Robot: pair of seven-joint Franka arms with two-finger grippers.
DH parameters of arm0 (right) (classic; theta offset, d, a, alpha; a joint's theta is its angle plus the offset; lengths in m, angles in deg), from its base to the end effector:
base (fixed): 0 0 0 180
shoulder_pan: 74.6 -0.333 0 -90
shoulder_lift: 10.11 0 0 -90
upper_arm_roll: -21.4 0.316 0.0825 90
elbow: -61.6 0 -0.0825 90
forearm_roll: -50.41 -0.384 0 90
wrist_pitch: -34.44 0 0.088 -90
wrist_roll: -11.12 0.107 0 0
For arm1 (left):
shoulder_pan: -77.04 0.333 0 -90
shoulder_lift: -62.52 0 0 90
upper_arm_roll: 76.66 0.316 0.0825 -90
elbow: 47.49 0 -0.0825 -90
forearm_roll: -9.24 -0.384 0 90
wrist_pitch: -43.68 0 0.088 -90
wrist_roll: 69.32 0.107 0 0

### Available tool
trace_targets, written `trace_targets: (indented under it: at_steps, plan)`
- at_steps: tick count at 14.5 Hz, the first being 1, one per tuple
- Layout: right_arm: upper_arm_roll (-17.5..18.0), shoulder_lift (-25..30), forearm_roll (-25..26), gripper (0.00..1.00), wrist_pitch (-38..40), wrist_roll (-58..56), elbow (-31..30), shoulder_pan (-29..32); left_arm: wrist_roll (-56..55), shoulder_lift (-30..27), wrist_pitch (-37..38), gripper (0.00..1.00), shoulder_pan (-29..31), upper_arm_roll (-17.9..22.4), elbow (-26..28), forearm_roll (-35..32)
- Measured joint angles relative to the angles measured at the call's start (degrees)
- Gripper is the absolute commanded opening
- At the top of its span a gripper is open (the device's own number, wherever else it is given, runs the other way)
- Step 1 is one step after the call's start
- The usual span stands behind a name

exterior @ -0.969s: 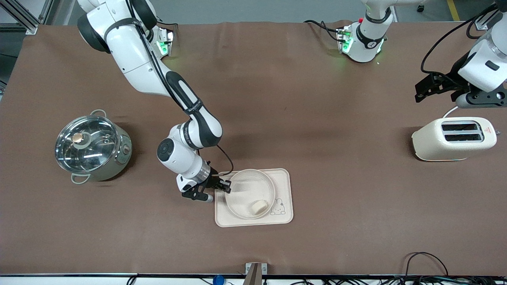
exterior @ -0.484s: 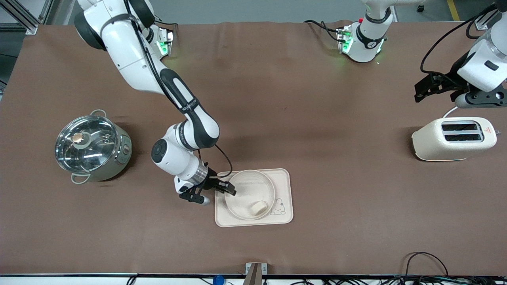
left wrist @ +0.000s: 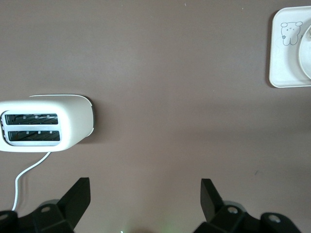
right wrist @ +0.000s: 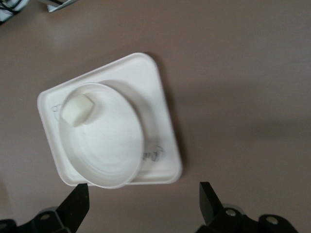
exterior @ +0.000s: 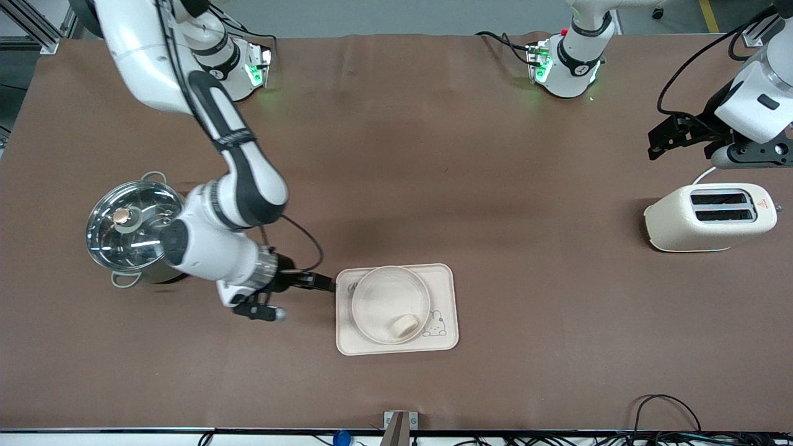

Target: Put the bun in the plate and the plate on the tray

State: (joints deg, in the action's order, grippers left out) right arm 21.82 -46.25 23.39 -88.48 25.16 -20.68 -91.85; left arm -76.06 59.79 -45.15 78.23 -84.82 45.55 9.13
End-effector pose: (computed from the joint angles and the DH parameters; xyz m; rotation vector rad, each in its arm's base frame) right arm 0.6885 0.2383 0.3337 -2.7154 0.2484 0.0525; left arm 0.5330 -0.0668 0.6235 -3.1296 0.0059 0.0393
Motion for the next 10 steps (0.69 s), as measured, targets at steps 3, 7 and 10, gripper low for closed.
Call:
trace_targets:
  at_steps: [3,7,10]
  plan:
    - [-1.11,8.0,7.51,1.0,16.02,-3.52,0.02,5.87,0.0,-0.09,0.0,1.0,0.01,0.01,-0.03,0.0]
    - [-1.23,19.43,17.75,1.0,32.06,-5.07,-0.25,9.23,0.0,-0.15,0.0,1.0,0.01,0.01,-0.07,0.0]
    - [-1.92,27.23,22.15,1.0,38.88,-5.07,-0.76,9.91,0.0,-0.24,0.0,1.0,-0.02,-0.02,-0.08,0.0]
